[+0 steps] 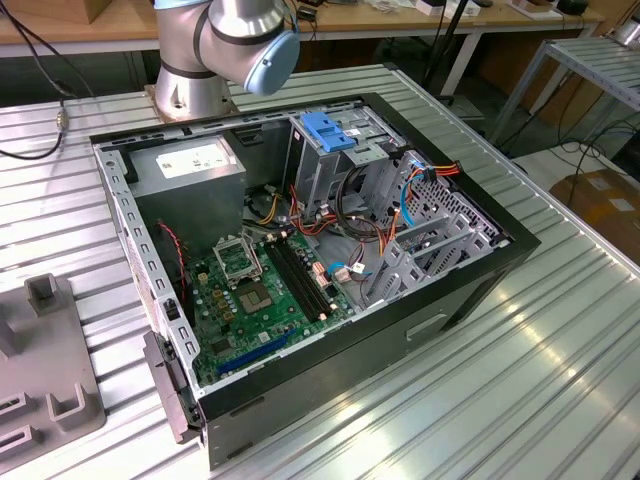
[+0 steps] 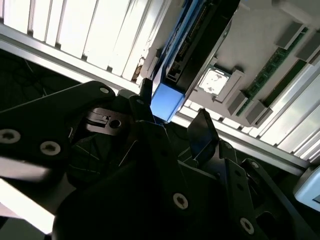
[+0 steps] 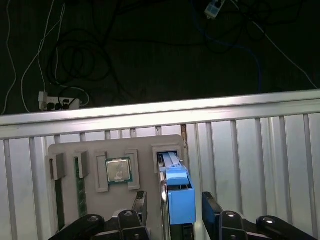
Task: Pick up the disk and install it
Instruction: 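Pick up the disk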
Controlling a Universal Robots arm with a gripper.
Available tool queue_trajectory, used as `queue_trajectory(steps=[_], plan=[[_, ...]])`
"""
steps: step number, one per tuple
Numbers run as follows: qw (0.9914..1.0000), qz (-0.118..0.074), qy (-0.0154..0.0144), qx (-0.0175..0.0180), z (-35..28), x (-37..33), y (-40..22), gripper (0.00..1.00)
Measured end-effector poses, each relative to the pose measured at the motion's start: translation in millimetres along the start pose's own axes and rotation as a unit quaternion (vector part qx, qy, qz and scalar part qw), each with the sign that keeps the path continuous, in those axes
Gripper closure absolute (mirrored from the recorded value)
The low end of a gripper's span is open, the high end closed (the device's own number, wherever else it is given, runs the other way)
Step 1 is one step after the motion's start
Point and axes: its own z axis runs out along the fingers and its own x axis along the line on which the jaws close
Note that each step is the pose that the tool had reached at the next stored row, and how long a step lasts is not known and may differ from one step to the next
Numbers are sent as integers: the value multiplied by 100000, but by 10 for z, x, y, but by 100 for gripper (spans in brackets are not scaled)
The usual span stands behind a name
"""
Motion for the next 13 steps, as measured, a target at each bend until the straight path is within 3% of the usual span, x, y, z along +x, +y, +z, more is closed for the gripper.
queue_trajectory(steps=[5,13], plan=[[100000,-46,-28,154,54,-20,24,44],[99999,-373,-41,335,225,-28,24,44]])
